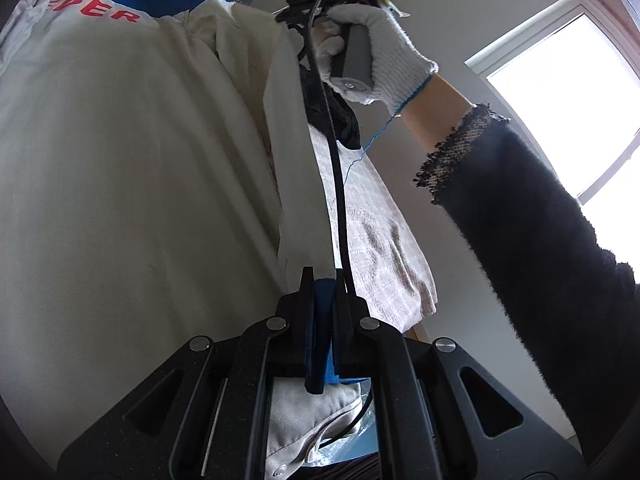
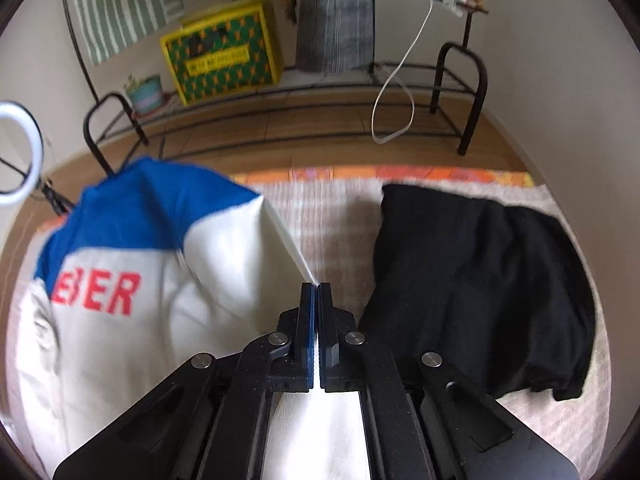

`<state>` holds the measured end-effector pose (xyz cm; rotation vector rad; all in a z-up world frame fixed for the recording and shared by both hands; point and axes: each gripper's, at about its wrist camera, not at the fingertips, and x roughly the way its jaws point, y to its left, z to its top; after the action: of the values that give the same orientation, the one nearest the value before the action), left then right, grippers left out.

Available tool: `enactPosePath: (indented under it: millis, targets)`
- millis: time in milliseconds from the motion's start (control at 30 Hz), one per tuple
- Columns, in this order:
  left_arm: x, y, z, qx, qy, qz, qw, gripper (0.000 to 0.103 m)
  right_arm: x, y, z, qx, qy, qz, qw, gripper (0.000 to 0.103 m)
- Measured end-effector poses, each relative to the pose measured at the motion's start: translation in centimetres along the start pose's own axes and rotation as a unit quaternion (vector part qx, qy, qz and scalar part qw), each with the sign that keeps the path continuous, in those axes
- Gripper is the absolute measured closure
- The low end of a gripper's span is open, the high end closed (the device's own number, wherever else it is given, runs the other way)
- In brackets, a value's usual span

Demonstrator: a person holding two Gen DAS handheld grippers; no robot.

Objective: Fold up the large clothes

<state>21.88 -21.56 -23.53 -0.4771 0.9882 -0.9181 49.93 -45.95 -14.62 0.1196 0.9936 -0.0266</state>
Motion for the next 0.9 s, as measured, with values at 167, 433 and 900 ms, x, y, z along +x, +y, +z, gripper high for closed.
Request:
enactPosePath:
  millis: [167,433,900]
  targets:
    - [-1.4,-0.2,-0.8,-0.013,-0.003,-0.006,0.9999,0.099,-4.7,2.7,1.5,-0.032,-0.041,0.01,0.999,0.103]
    - [-4.5,1.3,-4.2,-0.075,-0.007,0.001,0.9972,0.099,-3.6,11.2,-0.8,-0.116,-0.015,0.041,0.992,0.103]
    - [-4.8,4.5,-7.0,-0.119,0.003,0.03,0.9925,0.099,3.4,18.5,-6.1,-0.18,0.055,0.059,0.98,0.093]
